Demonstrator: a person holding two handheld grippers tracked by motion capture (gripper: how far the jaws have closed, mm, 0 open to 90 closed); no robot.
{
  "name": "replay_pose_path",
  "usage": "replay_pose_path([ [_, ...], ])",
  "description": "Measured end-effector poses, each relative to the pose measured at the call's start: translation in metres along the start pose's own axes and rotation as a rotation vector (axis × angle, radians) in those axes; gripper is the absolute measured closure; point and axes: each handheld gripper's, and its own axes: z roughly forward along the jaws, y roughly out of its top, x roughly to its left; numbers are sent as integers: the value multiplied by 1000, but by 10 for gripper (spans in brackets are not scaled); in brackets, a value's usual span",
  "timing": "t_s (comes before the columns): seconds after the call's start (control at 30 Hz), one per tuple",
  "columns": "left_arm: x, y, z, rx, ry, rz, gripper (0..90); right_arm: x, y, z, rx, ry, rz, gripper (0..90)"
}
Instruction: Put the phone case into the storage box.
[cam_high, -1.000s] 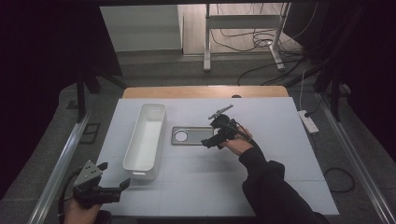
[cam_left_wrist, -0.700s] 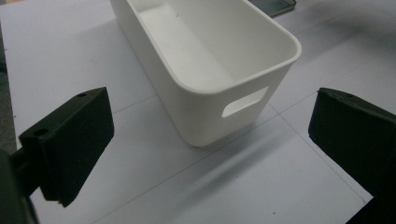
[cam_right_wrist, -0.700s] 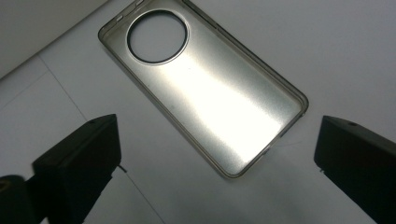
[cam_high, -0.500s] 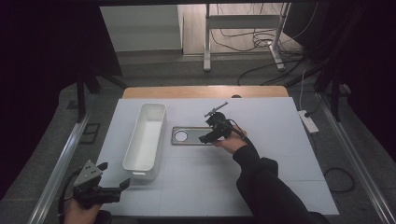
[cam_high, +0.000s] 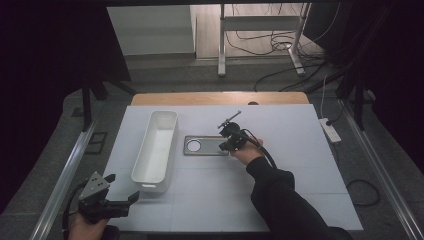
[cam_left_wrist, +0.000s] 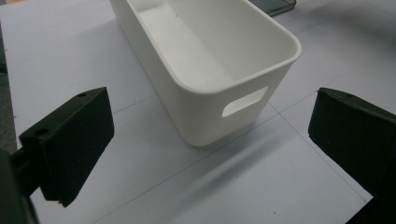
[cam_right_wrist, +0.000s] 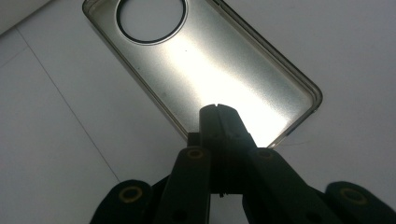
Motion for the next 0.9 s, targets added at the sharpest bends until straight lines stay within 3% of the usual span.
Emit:
replay_pose_path([
  [0.37,0,0,0,2,2,3,12,-1,-6,9,34,-22,-19,900],
  [0.67,-1,0,0,3,3,5,12,3,-12,8,57,3,-22,900],
  [0.9,-1,0,0,5,5,8,12,14,-21,3,69,34,-45,900],
])
